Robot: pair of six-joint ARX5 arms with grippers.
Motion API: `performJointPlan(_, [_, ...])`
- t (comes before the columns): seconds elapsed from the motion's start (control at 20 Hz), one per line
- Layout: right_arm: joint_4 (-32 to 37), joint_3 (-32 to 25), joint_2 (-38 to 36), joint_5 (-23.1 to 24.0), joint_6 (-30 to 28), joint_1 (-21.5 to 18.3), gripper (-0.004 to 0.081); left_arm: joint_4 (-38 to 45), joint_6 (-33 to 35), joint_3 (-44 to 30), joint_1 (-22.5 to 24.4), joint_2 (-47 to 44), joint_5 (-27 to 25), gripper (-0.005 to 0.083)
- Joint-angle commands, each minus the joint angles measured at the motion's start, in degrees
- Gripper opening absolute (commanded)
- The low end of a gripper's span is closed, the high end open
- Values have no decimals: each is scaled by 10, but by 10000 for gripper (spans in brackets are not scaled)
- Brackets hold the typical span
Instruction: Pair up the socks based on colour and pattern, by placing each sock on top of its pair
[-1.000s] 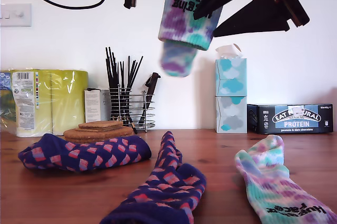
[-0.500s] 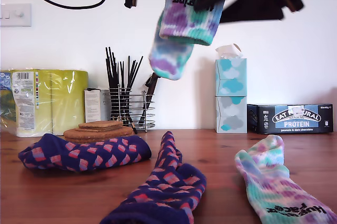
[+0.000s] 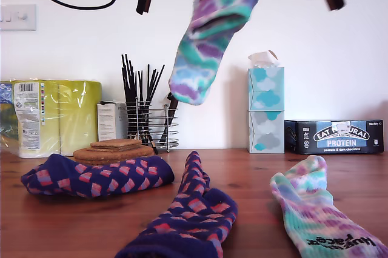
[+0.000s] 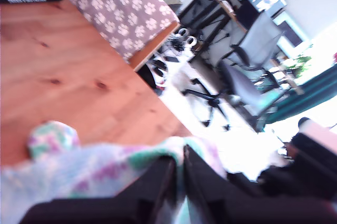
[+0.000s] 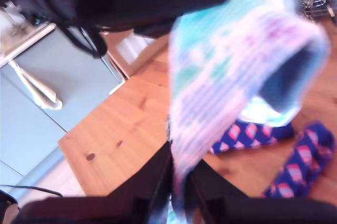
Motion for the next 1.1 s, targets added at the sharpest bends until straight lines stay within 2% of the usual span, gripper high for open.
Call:
performJointPlan(0.0, [-46, 29, -10, -2, 5, -18, -13, -29, 30, 1, 14, 4, 17, 386])
performJointPlan(0.1, [-115, 56, -9, -2, 2, -42, -13, -94, 74, 1, 30, -10, 37, 284])
performJointPlan(0.15, [-150, 72, -9, -2, 1, -53, -13, -137, 105, 1, 39, -22, 38, 187])
performJointPlan(0.25, [-202, 97, -8, -2, 3, -66, -13, -222, 183, 1, 51, -49, 30, 13])
performJointPlan(0.3, [-227, 110, -8, -1, 7, -72, -13, -262, 218, 1, 54, -64, 17, -26])
performJointPlan(0.45, [-267, 138, 1, -2, 5, -95, -13, -375, 294, 0, 54, -109, -26, -22])
performJointPlan(0.55, [-272, 149, 21, -2, -16, -110, -13, -430, 326, -6, 53, -133, -42, -22])
performJointPlan(0.7, [-254, 158, 68, -2, -58, -147, -13, -442, 329, -46, 46, -180, -45, -22])
performJointPlan(0.9, [-156, 171, 156, -35, -69, -200, -13, -447, 322, -81, 46, -225, -49, -22])
performJointPlan(1.05, [-123, 228, 221, -40, -81, -215, -13, -443, 312, -81, 46, -232, -51, -22])
